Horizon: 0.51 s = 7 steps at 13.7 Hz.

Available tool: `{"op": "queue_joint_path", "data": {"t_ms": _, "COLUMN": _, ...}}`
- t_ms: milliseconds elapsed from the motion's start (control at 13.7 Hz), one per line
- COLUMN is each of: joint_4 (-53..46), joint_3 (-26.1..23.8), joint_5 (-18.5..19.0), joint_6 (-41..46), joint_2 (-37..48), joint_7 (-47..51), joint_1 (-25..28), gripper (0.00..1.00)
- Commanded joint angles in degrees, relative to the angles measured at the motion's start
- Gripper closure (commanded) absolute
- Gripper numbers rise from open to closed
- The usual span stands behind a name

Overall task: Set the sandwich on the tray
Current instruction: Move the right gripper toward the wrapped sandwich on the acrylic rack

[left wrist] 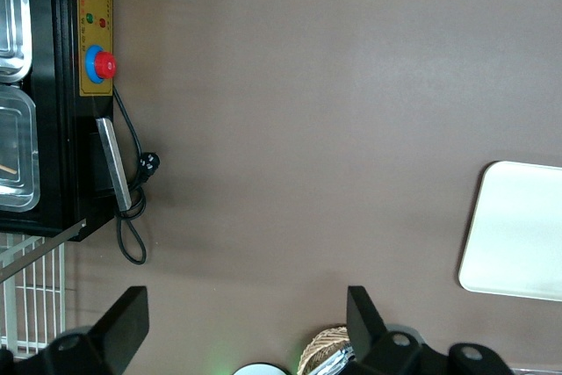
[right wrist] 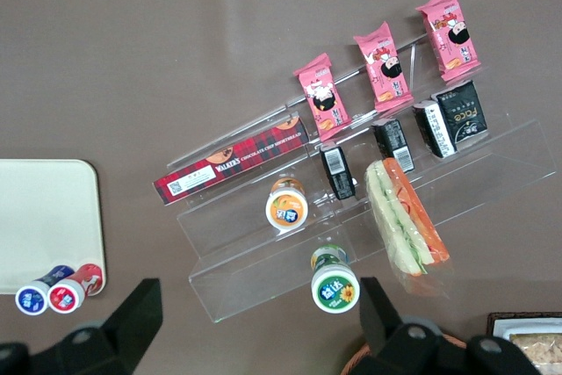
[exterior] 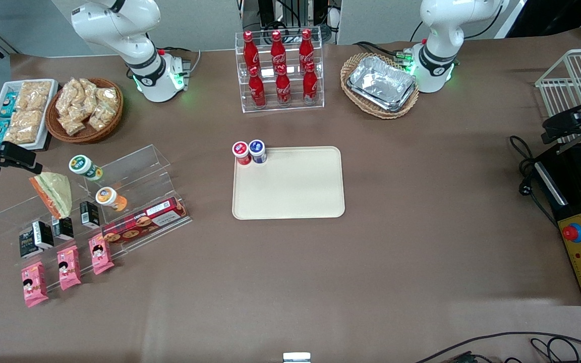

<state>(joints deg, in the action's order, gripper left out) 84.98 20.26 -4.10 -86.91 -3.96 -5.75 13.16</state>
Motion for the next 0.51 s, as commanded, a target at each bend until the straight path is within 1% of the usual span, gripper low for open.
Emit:
{"op": "queue_joint_path", "data": {"t_ms": 0, "joint_4": -0.08, "joint_3": 0.21, "joint_5": -0.03, "joint_6": 0.60, "joint_2": 0.45, "joint_7": 0.21, "joint_1": 0.02, "gripper": 0.00}}
{"op": "queue_joint_path", "data": {"t_ms": 437, "joint_4": 0.27, "joint_3": 0.30, "joint_5": 0.15, "joint_6": 1.47, "joint_2": 1.49, "joint_7": 0.12, "joint_1": 0.11, "gripper": 0.00}}
